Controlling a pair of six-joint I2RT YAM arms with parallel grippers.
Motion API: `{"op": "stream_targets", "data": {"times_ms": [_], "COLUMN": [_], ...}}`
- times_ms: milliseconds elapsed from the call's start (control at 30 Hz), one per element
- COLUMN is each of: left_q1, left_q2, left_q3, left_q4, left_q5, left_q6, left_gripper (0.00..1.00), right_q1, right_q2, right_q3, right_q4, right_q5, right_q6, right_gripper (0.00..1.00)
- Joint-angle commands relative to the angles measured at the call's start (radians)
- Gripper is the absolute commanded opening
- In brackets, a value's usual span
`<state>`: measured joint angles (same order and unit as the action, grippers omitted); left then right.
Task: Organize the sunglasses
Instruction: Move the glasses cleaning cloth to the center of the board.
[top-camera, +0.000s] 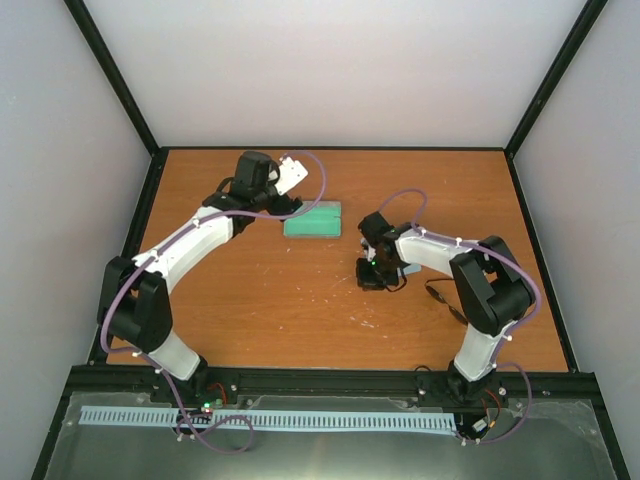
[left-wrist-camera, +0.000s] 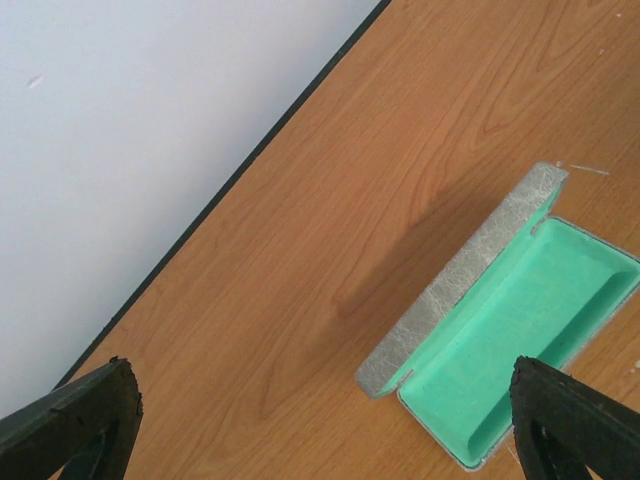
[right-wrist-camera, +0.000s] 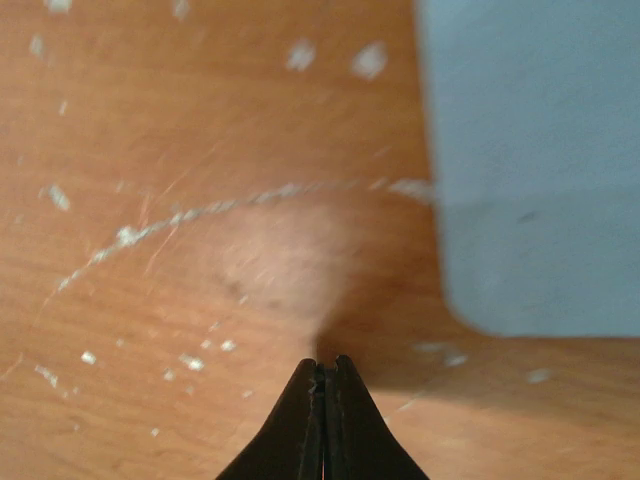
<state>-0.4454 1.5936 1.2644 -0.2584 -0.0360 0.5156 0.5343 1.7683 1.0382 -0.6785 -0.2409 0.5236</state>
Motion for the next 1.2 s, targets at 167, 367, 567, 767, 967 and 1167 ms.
{"op": "stream_targets", "data": {"times_ms": [167, 367, 567, 767, 967, 1167], "left_q1": [-0.004, -0.004, -0.004, -0.004, -0.004, -0.003], "left_q2": [-0.069, -0.053, -0.037, -0.032, -0.026, -0.015], "left_q3": [-0.038, -0.004, 0.016, 0.021, 0.017, 0.019], "left_q4": [0.024, 0.015, 0.011, -0.004, -0.003, 0.005], "left_q5": [0.016, -0.006, -0.033, -0.038, -0.028, -0.009], "left_q6": [-0.059, -0.070, -0.081, -0.093, -0.097, -0.094], "left_gripper": [0.99, 0.99, 0.99, 0.99, 0.99, 0.99], "right_q1": [0.092, -0.039, -0.086, -0.086, -0.070, 0.001], "right_q2": [-0.157, -0.191, -0.062, 0.012, -0.010, 0.011], "right_q3": [-0.017, 0.017, 0.065, 0.057, -0.015, -0.051], "right_q4": [-0.029, -0.017, 0.007, 0.029, 0.017, 0.019], "right_q5": [0.140, 0.251, 0.239, 0.196, 0.159, 0.120], "right_q6": [0.080, 0.007, -0.093, -0.111, -0.100, -0.084], "right_gripper": [0.03, 0.03, 0.03, 0.03, 0.03, 0.03]}}
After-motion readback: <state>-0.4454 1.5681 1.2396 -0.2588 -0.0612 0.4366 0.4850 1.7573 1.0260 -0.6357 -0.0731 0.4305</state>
